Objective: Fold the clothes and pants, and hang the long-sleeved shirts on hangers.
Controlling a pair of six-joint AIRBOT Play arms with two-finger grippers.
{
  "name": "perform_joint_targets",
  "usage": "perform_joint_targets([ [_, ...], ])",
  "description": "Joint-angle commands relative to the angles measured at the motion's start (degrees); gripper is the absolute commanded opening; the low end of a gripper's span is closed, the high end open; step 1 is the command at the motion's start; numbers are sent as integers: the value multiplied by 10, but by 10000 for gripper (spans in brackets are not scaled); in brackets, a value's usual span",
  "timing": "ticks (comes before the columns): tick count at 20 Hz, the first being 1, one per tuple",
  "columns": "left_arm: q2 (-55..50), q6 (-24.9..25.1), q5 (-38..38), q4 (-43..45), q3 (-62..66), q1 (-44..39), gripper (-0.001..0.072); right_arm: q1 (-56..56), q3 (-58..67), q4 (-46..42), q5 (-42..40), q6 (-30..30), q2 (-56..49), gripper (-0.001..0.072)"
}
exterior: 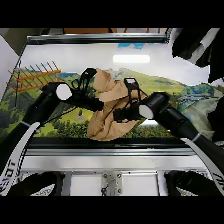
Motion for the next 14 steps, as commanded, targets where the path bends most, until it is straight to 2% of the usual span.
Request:
perform_joint_targets([
  [1,68,-3,2,-29,-31,-15,16,17,0,46,-84,56,-62,568],
  [8,95,-13,2,-28,-35,-20,16,17,0,57,-99,100,-113,568],
  [14,94,-13,2,-24,-35,-20,16,36,0,69,-97,100,-151,568],
])
